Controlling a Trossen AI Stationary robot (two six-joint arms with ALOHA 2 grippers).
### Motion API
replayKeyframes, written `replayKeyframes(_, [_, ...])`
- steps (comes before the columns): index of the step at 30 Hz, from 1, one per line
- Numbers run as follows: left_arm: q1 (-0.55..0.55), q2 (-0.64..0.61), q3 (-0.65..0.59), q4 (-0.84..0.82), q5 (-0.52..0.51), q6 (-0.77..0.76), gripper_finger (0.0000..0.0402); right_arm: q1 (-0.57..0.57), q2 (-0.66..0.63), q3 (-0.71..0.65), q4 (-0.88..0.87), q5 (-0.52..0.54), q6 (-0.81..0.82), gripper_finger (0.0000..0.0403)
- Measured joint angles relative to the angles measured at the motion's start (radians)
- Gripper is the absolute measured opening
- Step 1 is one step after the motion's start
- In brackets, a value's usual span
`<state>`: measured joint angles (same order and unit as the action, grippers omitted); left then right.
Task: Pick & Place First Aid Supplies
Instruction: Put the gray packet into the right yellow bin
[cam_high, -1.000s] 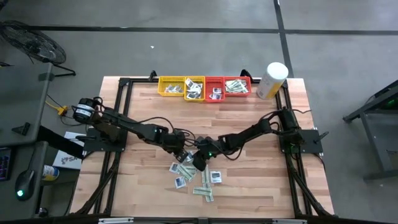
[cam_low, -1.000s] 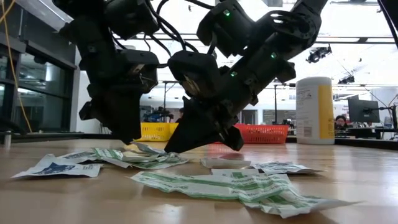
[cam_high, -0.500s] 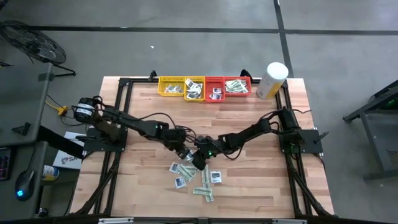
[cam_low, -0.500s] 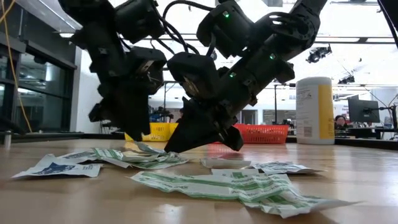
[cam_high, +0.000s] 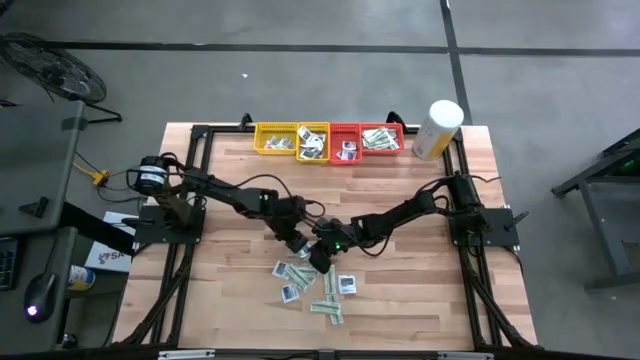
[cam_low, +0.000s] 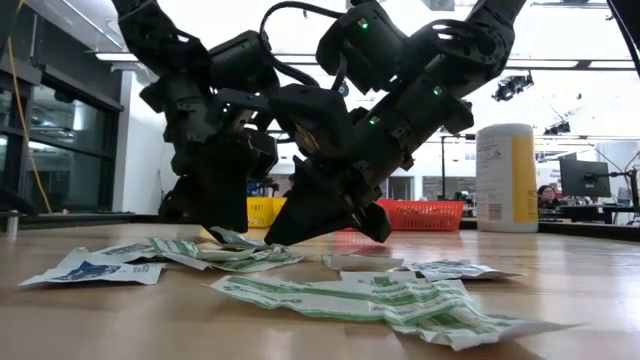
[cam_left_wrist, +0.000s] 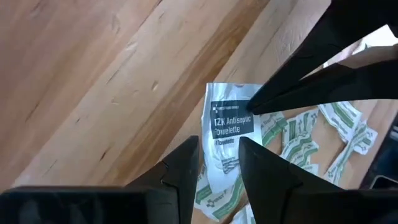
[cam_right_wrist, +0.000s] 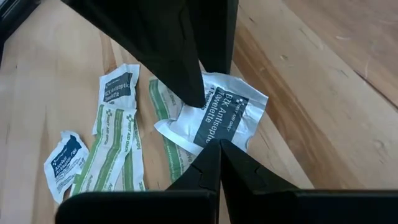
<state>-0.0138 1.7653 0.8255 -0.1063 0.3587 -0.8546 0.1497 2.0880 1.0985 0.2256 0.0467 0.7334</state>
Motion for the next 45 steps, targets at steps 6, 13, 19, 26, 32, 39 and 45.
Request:
replayKeyframes(6, [0.017, 0.002, -0.003, 0.043, 0.071, 0.015, 0.0117, 0.000, 0.000, 0.000, -0.001, -0.003, 0.000, 0.0000])
replayKeyframes(13, [0.047, 0.005, -0.005, 0.049, 0.090, 0.022, 0.0052, 0.000, 0.000, 0.000, -0.002, -0.016, -0.016, 0.0000])
replayKeyframes(19, [0.065, 0.006, -0.005, 0.049, 0.107, 0.040, 0.0010, 0.000, 0.000, 0.000, -0.003, -0.026, -0.019, 0.0000])
replayKeyframes(26, [0.065, 0.006, -0.005, 0.054, 0.102, 0.050, 0.0003, 0.000, -0.030, -0.002, -0.022, -0.071, -0.037, 0.0000])
replayKeyframes(32, [0.066, -0.009, -0.006, 0.041, 0.080, 0.066, 0.0001, -0.006, -0.130, -0.004, -0.108, -0.082, -0.083, 0.0000])
replayKeyframes(39, [0.095, -0.093, -0.007, 0.042, 0.073, 0.067, 0.0001, -0.046, -0.274, -0.004, -0.315, -0.076, -0.155, 0.0000])
replayKeyframes(45, [0.156, -0.223, -0.005, 0.015, -0.001, 0.091, 0.0000, -0.100, -0.383, -0.002, -0.503, -0.067, -0.216, 0.0000])
